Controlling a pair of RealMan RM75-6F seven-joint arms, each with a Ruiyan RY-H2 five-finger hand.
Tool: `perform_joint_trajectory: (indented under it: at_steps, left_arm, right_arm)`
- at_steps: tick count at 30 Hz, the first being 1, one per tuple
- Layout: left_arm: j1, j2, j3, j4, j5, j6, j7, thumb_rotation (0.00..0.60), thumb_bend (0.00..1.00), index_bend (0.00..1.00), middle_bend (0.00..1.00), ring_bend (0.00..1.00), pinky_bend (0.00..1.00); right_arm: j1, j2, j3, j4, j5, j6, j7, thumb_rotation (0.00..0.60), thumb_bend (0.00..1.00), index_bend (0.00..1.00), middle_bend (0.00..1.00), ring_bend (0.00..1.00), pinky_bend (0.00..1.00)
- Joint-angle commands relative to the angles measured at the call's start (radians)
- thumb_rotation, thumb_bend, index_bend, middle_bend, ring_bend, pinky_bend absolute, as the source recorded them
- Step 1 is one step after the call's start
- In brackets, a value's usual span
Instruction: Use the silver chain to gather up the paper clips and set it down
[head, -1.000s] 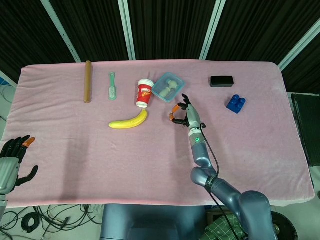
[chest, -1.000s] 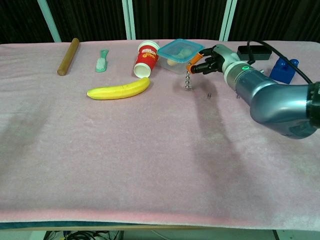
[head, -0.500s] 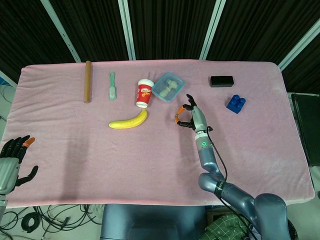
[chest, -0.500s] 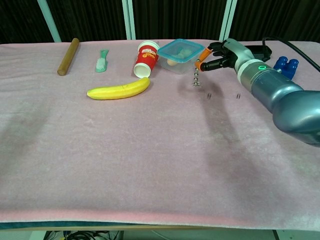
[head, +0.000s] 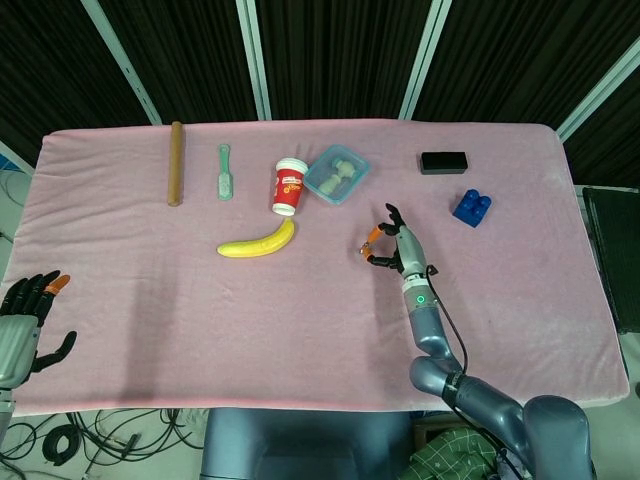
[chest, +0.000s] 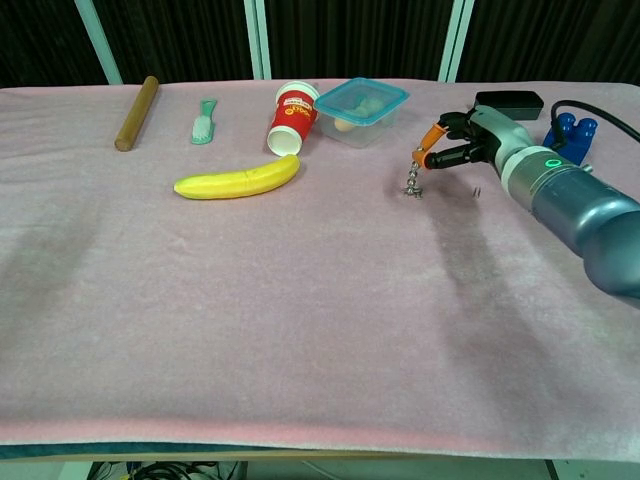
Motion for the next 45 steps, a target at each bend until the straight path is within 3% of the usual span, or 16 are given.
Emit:
perform_joint_trajectory:
  at_steps: [1,10,23,45]
  left_arm:
    - [0.000,0.000,0.000,0.000,0.000,0.000,0.001,0.600,0.36,0.12,0.05,0.00,0.00]
    - [0.000,0.000,0.000,0.001,0.001,0.001,-0.001,0.600,0.36,0.12,0.05,0.00,0.00]
    - [0.002,-0.002,0.000,0.002,0.001,0.003,0.004,0.600,0.36,0.12,0.05,0.00,0.00]
    - [0.003,-0.004,-0.001,0.000,0.000,0.007,0.013,0.600,0.36,0.12,0.05,0.00,0.00]
  right_arm:
    - [0.001,-0.003,0.000,0.003,-0.005,0.000,0.004,0.600,0.38,0.68,0.00,0.06,0.21]
    - [0.000,0.000,0.007,0.007,-0.013,0.005,0.012,0.600,0.38,0.68,0.00,0.06,0.21]
    - [-0.020,0.051,0.004,-0.069,-0.026,0.027,-0.017,0.600,0.38,0.69,0.00,0.06,0.21]
    - [-0.121,0.199,-0.022,-0.181,0.029,0.026,-0.094,0.600,0.38,0.69,0.00,0.06,0.21]
